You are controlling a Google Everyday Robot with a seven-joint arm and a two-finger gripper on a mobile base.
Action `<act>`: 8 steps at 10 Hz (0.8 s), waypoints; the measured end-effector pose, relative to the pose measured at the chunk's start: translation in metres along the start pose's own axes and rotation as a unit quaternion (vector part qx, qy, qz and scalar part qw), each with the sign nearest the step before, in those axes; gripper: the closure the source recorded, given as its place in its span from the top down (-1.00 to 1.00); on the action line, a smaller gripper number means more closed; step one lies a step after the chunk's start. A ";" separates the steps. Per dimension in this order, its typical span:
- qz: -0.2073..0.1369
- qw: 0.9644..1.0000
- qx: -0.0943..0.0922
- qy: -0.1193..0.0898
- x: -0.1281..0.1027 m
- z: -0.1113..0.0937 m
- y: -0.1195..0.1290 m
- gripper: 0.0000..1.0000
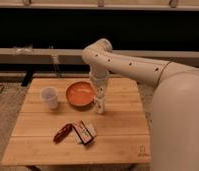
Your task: Place the bottle in the ceramic bowl
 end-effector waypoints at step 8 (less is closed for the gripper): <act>-0.031 0.999 -0.033 0.026 0.020 -0.067 0.002 -0.82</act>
